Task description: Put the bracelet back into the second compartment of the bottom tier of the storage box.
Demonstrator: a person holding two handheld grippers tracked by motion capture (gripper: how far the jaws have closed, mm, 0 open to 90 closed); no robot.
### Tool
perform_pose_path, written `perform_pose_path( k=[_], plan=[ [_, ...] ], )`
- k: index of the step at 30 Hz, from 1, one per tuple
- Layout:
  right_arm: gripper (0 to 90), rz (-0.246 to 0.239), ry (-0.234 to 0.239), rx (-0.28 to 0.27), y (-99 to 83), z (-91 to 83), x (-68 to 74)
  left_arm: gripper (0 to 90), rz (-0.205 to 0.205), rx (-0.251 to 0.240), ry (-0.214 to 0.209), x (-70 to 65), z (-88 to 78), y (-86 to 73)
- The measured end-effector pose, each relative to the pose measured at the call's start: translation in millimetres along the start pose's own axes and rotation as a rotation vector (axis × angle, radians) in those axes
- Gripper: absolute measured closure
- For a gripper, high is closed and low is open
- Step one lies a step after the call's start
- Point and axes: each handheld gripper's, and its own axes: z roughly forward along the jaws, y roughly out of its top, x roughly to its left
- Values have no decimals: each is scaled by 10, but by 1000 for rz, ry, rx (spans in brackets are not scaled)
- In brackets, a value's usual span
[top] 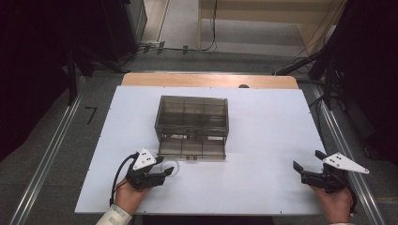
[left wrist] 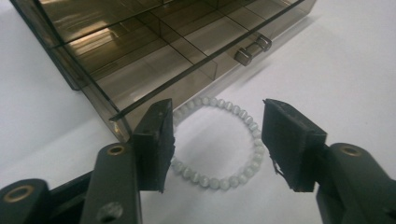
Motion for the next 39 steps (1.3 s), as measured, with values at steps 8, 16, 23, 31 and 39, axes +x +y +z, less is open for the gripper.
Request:
perform_pose_path(
  k=[8,16,23,31,39],
  plan=[
    [52,-10,1,-1,3,2,10,550,11,21,-29,-58,65,7],
    [52,-9,-1,-3,2,-1,7,653,21,36,-47,-84,103,6],
    [52,-19,-3,-3,5,2,11,700,31,47,-65,-120,148,14],
    [52,-17,-5,-3,4,-3,9,793,48,64,-70,-140,185,12],
    [52,-17,-5,-3,4,-1,7,840,56,86,-80,-145,217,6]
  ],
)
